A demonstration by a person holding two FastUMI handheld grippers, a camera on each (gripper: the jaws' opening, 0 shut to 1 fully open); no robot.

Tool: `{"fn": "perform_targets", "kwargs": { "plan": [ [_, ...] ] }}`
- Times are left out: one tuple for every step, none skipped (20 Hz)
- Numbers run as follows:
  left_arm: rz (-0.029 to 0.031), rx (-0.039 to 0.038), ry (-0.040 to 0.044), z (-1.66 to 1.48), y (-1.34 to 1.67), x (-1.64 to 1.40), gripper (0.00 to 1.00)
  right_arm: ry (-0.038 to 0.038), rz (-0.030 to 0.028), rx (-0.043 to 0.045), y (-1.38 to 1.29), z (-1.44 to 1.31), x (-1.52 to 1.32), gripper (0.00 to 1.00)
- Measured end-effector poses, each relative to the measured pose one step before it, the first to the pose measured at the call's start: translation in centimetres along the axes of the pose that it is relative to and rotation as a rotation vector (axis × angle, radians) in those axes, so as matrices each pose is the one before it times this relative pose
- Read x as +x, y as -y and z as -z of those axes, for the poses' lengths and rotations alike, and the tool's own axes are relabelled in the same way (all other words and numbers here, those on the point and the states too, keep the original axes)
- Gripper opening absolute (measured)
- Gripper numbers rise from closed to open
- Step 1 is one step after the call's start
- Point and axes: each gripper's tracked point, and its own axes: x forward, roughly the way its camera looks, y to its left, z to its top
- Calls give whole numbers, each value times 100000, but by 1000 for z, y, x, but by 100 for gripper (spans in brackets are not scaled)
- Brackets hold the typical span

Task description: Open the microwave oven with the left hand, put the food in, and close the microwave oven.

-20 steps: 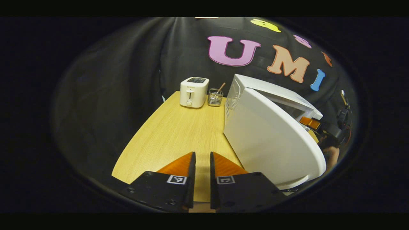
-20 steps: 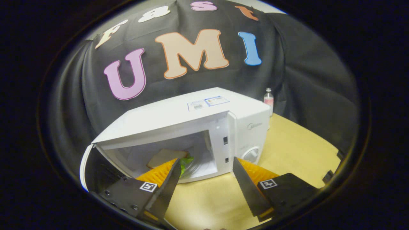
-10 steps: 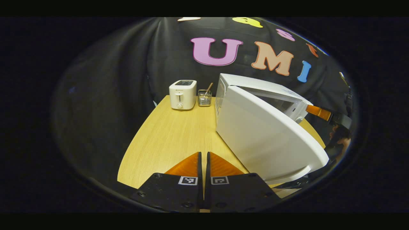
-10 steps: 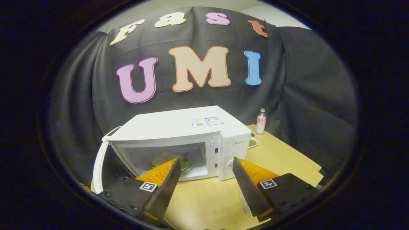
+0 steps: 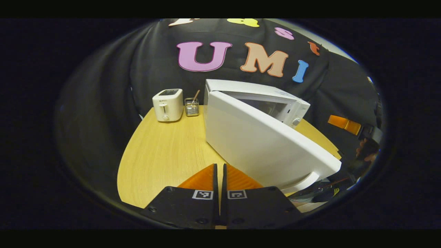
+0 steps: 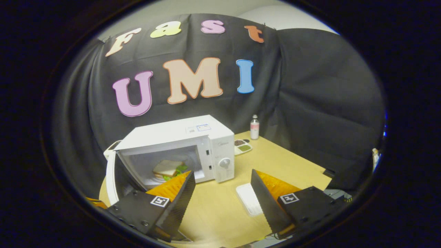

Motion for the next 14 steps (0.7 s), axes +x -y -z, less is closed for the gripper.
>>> {"fn": "perform_targets", "kwargs": {
  "plan": [
    [1131, 180, 513, -289, 410, 136, 1, 243, 1490, 1019, 577, 53, -730, 99],
    [836, 112, 125, -62, 402, 29, 1, 26, 1691, 1016, 672, 68, -602, 100],
    [833, 110, -106, -20, 431, 36, 1, 100, 1693, 722, 656, 135, -433, 100],
    [706, -357, -995, 162, 392, 212, 2, 334, 1986, 6, 790, 51, -296, 100],
    [624, -973, -1230, 277, 478, 154, 0, -286, 1816, -5, 792, 250, -18, 99],
    [242, -1382, -1232, 214, 482, 117, 1, -564, 691, 468, 579, 137, -40, 91],
    [97, -1372, -939, 98, 467, 264, 1, -437, 191, 494, 461, -44, 74, 92],
    [-481, -1026, -557, -18, 395, 125, 1, -557, -146, 306, 487, 17, 138, 92],
    [-923, -856, -248, -57, 329, 207, 2, -508, -497, -127, 557, 19, 252, 92],
    [-1551, -1138, -428, -72, 284, 240, 2, -466, -704, -711, 561, 44, 305, 92],
    [-1529, -1329, -361, -134, 390, 55, 1, -713, -669, -1466, 638, 123, 608, 92],
    [-1306, -1184, 225, -111, 463, 124, 1, -1052, -32, -1347, 795, 85, 501, 92],
    [-1535, -596, 416, -232, 434, 214, 1, -944, -725, 60, 614, -9, 589, 92],
    [-1673, -151, 324, -147, 412, 177, 1, -928, -1342, 1063, 422, -103, 570, 92]
  ]
}}
